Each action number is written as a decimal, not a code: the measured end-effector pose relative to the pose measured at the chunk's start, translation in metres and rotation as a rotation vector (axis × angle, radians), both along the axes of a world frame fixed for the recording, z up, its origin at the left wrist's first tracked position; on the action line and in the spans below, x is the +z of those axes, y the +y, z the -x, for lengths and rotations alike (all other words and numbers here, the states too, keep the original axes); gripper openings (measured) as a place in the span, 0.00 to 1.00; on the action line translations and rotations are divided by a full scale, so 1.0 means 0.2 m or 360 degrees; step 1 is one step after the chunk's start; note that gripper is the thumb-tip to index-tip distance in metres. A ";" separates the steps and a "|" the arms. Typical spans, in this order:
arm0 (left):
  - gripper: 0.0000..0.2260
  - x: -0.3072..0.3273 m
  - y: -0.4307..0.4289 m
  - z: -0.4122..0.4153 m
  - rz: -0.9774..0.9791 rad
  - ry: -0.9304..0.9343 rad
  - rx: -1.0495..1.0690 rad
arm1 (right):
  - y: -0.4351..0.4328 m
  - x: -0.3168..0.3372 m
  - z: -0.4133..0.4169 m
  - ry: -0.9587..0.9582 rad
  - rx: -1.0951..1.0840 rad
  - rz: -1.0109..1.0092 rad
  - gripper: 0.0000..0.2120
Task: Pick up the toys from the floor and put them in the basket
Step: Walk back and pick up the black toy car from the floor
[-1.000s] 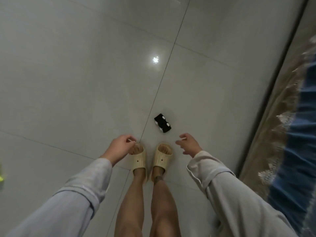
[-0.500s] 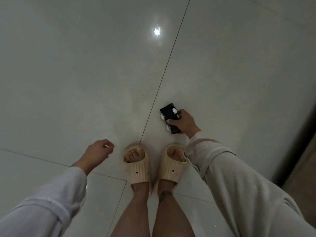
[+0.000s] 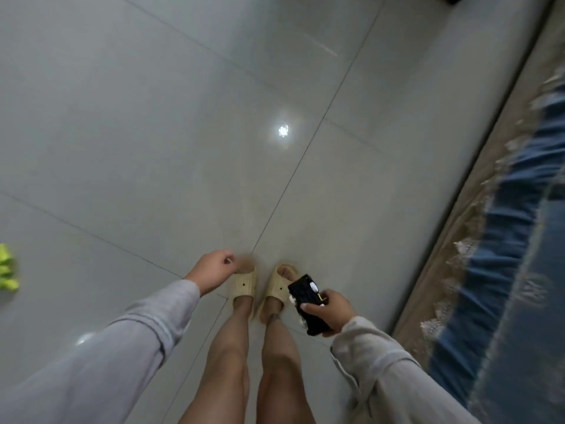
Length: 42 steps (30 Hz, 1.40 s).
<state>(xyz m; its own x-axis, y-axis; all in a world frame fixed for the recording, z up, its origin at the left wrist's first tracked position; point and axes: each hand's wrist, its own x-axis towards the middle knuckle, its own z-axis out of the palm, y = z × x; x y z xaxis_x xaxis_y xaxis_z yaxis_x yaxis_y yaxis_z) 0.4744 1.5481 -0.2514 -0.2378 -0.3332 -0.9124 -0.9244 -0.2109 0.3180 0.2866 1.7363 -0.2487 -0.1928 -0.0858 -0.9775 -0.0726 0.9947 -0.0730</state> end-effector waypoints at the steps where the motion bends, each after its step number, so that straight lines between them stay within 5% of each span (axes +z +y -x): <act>1: 0.11 0.13 0.02 -0.04 -0.0012 -0.0020 -0.0006 | 0.01 0.16 0.01 0.0038 0.0062 0.0015 0.18; 7: 0.12 0.73 0.19 -0.36 -0.0061 -0.0257 0.0043 | 0.11 0.87 0.00 0.0123 -0.0076 0.0182 0.23; 16: 0.06 1.10 0.29 -0.73 0.0073 -0.0171 0.0781 | 0.36 1.07 0.06 0.0227 0.0033 0.0148 0.12; 22: 0.05 1.19 0.59 -0.89 0.0194 -0.0091 0.1545 | 0.18 1.08 0.22 0.0264 0.0311 0.0148 0.12; 31: 0.06 1.12 1.42 -0.89 -0.0193 -0.0307 0.2265 | -0.27 1.10 -0.05 0.0170 0.0919 0.0407 0.16; 42: 0.06 1.07 1.44 -1.00 -0.0326 -0.0208 0.2806 | -0.75 1.18 -0.53 -0.0005 0.1219 0.0528 0.22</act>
